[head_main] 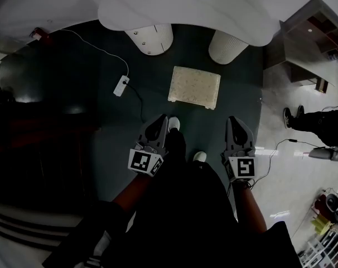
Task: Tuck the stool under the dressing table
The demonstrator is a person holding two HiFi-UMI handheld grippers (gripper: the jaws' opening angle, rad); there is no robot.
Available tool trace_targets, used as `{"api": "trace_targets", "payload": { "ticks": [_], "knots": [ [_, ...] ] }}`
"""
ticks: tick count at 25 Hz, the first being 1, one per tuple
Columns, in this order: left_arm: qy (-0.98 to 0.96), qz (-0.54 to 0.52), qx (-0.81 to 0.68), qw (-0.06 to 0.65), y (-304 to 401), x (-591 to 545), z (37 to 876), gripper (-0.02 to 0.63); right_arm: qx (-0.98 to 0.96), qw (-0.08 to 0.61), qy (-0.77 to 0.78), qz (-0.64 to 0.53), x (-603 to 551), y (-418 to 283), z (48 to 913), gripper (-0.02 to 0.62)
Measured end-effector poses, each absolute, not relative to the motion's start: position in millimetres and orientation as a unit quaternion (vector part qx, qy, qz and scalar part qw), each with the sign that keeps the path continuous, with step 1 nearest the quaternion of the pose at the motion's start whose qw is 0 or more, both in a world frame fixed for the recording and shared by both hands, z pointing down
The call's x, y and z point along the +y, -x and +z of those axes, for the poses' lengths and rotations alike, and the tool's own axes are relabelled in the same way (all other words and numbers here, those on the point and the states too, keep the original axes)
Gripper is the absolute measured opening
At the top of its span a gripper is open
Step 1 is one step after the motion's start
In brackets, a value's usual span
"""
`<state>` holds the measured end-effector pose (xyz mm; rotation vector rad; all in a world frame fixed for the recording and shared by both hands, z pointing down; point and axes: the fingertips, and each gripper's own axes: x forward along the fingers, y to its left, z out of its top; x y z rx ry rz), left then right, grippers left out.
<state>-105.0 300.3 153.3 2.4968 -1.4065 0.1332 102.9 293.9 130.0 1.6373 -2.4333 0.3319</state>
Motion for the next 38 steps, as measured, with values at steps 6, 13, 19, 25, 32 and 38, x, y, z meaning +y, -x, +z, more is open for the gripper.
{"api": "trace_targets", "payload": {
  "ticks": [6, 13, 19, 25, 32, 38],
  "knots": [
    [-0.874, 0.057, -0.449, 0.179, 137, 251, 182, 0.017, -0.810, 0.144, -0.559, 0.105, 261, -90, 150, 0.038],
    [-0.881, 0.103, -0.423, 0.185, 156, 213, 235, 0.017, -0.792, 0.186, -0.572, 0.101, 241, -80, 188, 0.039],
    [-0.875, 0.113, -0.423, 0.209, 160, 194, 276, 0.015, -0.812, 0.204, -0.537, 0.102, 227, -61, 236, 0.040],
    [-0.865, 0.145, -0.425, 0.226, 163, 181, 331, 0.017, -0.808, 0.189, -0.535, 0.162, 207, -58, 298, 0.040],
    [-0.860, 0.220, -0.383, 0.256, 147, 181, 436, 0.017, -0.801, 0.183, -0.525, 0.221, 193, -80, 397, 0.040],
    [-0.850, 0.241, -0.368, 0.290, 136, 171, 519, 0.018, -0.787, 0.223, -0.520, 0.245, 191, -103, 480, 0.040]
  ]
}}
